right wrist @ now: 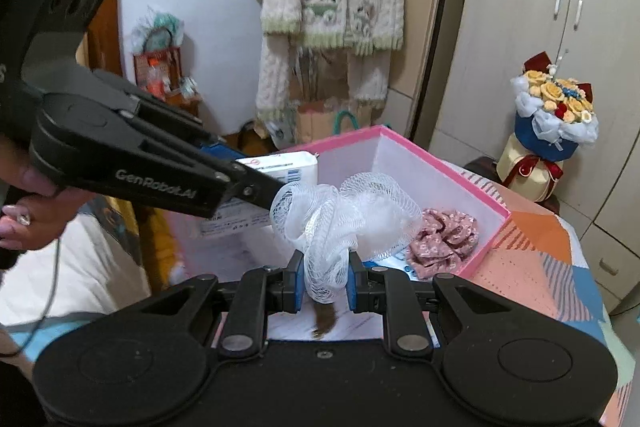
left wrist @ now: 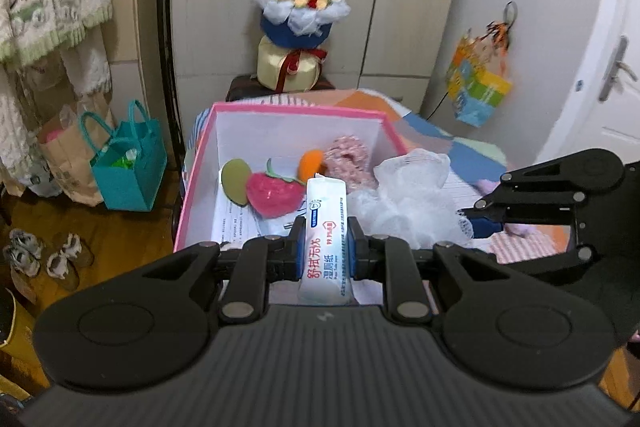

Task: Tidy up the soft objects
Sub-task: 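Carry the tube in the left tool and bath puff in the right tool over the box, then open the left tool over the box while the right tool releases the bath puff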

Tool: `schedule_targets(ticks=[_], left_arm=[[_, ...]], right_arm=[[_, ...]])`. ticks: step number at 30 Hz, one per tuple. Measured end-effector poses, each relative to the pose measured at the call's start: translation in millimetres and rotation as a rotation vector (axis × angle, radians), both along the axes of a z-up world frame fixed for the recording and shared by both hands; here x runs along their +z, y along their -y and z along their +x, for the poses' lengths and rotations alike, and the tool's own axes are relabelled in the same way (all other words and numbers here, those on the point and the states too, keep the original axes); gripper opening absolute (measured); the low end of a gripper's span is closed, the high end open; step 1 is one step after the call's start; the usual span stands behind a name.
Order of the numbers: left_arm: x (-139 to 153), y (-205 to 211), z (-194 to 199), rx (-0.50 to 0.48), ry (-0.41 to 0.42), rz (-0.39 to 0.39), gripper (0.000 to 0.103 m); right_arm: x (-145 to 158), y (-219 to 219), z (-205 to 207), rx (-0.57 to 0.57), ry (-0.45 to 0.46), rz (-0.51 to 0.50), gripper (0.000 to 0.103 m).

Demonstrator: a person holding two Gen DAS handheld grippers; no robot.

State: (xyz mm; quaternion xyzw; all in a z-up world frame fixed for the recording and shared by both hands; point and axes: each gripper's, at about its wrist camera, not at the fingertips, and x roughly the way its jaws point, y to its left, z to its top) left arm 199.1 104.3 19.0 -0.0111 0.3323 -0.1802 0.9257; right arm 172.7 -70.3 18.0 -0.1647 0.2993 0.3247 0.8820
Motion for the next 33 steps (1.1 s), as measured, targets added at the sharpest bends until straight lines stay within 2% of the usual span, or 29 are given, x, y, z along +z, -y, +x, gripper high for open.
schedule_targets(ticks=[6, 16, 19, 21, 23, 33], left_arm=[[-24, 5, 39, 0.008, -0.068, 0.003, 0.018], [-38, 9, 60, -0.001, -0.112, 0.013, 0.02], [-37, 9, 59, 0.017, -0.098, 0.024, 0.03], [-32, 10, 49, 0.003, -0.065, 0.04, 0.043], [-26, 8, 41, -0.002, -0.039, 0.038, 0.044], [9, -7, -14, -0.016, 0.067, 0.026, 0.054]], right_arm=[[-24, -14, 41, -0.015, -0.049, -0.076, 0.023], [-35, -27, 48, 0.018, -0.012, -0.2, 0.029], [-35, -26, 49, -0.014, -0.008, -0.196, 0.041], [-33, -24, 46, -0.03, 0.002, -0.188, 0.051], [-28, -19, 40, -0.038, 0.009, -0.161, 0.057], [-5, 17, 5, -0.105, 0.019, 0.01, 0.06]])
